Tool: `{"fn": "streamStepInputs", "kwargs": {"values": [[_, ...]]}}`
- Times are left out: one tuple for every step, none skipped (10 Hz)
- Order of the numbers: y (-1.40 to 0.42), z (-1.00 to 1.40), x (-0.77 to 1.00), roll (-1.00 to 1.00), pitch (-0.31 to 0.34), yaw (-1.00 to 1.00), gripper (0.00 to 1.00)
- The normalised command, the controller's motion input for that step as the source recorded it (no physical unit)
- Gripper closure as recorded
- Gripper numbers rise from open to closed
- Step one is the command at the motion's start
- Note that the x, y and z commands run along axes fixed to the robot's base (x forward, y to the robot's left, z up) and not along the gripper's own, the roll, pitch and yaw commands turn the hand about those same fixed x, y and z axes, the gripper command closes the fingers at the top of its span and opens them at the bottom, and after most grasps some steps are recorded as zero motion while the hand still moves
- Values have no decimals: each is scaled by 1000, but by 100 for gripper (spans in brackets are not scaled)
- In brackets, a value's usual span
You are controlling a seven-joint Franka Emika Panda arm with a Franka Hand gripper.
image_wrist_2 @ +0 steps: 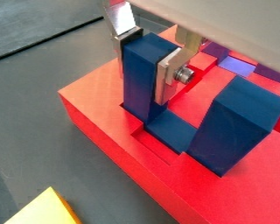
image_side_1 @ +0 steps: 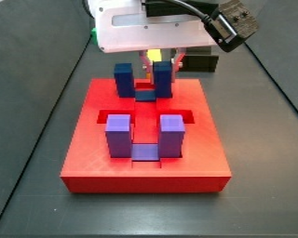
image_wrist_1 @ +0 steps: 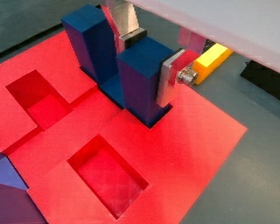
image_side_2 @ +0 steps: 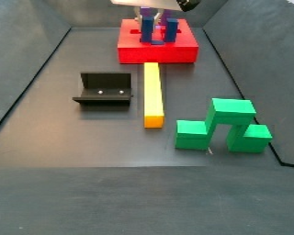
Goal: Pick up the blue object. Move up. Place the blue object on the fixture. Regrasp the blue object. Move to above the board. Insert the blue object.
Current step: Insert the blue object.
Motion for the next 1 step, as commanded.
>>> {"fn": "streamStepInputs", "kwargs": {"values": [[0, 0, 0, 0, 0, 0, 100]]}}
